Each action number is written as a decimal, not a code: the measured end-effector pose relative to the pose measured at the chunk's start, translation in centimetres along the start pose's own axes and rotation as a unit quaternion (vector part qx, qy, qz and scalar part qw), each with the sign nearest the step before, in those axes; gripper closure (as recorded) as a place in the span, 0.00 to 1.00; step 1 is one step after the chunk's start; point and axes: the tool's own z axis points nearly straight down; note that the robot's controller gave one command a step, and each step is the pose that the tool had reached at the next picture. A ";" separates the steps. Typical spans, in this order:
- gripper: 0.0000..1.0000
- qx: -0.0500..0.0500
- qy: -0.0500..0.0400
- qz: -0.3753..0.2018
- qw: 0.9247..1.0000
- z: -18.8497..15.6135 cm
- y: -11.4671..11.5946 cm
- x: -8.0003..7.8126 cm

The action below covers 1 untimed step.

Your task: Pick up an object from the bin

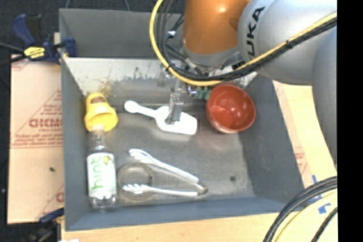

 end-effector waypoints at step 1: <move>0.00 0.000 -0.004 0.001 1.000 -0.5 -0.1 -0.2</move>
Offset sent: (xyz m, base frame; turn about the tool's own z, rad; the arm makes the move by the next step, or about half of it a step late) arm 0.0194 -0.0469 -0.1601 0.1946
